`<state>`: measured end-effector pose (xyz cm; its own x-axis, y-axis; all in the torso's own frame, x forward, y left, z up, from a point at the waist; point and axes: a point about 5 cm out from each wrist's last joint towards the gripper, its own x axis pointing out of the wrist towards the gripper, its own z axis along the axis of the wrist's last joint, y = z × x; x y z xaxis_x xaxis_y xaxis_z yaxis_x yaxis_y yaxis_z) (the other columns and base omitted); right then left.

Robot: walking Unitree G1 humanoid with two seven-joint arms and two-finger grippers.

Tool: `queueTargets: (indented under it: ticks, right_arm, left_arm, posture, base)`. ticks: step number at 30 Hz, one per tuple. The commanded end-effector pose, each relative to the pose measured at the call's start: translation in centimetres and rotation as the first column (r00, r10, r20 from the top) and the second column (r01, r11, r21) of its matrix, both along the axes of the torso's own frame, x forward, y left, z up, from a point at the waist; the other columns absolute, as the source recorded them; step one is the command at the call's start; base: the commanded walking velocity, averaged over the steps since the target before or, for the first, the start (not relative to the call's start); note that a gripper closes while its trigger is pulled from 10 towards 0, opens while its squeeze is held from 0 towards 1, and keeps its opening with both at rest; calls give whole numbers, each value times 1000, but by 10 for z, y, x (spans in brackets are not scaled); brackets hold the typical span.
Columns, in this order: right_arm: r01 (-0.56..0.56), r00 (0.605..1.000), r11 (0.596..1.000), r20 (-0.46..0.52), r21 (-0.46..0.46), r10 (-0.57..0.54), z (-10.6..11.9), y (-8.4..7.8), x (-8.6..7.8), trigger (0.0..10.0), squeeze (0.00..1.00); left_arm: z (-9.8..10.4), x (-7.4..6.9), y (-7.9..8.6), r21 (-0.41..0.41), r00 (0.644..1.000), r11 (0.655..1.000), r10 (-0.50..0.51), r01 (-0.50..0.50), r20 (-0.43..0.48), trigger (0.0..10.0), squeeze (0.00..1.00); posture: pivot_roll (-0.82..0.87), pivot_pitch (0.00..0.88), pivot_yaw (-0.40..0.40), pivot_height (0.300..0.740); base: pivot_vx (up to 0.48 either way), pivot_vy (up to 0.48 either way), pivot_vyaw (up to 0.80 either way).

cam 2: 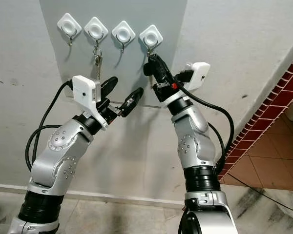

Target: Hang keys on a hook

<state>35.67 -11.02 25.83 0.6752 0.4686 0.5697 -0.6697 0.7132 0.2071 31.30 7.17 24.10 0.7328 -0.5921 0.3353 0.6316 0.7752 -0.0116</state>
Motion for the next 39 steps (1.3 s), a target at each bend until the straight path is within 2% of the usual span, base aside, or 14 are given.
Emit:
queueTargets:
  ticks: [1, 9, 13, 20, 26, 39]
  right_arm:
    - [12, 1000, 1000, 7, -7, -12, 0, -4, 0, 10000, 0]
    - [18, 999, 1000, -43, -25, -19, -15, -7, -3, 10000, 0]
    - [-5, 999, 999, -38, -39, 4, -17, -2, -5, 10000, 0]
    - [-57, 998, 998, 34, -20, 58, -1, 5, -8, 10000, 0]
    - [-56, 997, 998, 60, -9, 57, 7, 6, -8, 10000, 0]
    - [-6, 997, 998, 71, 64, 1, 17, -4, -5, 10000, 0]
  left_arm:
    - [5, -2, -3, -4, 1000, 1000, -13, 13, 16, 10000, 0]
    - [5, -2, -3, -11, 1000, 1000, -13, 13, 15, 10000, 0]
    - [6, -2, -2, -13, 1000, 1000, -13, 14, 16, 10000, 0]
    - [6, -1, -2, -13, 1000, 1000, -12, 12, 18, 10000, 0]
    - [7, -1, -2, -14, 1000, 1000, -9, 9, 17, 10000, 0]
    - [6, -1, -3, -18, 1000, 1000, -9, 9, 11, 10000, 0]
  posture:
    - [27, 60, -75, 740]
    - [29, 55, -76, 740]
    - [27, 59, -73, 740]
    - [27, 59, -73, 740]
    - [28, 64, -76, 740]
    - [24, 68, -75, 740]
  base:
    - [0, 0, 0]
    - [0, 0, 0]
    - [0, 0, 0]
    - [0, 0, 0]
    - [0, 0, 0]
    - [0, 0, 0]
